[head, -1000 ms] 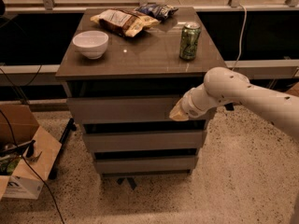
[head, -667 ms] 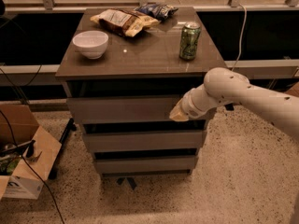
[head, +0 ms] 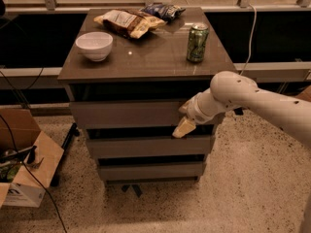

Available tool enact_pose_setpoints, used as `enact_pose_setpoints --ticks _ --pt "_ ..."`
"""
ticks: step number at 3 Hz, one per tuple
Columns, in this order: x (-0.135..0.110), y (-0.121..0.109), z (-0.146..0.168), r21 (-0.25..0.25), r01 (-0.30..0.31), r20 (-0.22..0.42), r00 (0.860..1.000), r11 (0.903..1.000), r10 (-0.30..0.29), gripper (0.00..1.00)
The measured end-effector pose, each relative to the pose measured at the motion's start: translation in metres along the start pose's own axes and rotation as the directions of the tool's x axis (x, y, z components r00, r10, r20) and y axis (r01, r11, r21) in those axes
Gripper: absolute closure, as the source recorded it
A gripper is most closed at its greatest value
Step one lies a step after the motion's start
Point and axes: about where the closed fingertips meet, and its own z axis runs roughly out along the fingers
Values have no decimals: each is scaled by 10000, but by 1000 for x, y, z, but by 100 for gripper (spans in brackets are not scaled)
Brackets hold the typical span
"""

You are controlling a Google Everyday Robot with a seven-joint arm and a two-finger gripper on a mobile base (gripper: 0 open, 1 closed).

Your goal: Close top drawer

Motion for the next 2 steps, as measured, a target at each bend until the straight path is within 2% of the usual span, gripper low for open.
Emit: enact_pose_setpoints --ticks 2 --pt "0 3 0 -19 3 0 10000 10000 -3 0"
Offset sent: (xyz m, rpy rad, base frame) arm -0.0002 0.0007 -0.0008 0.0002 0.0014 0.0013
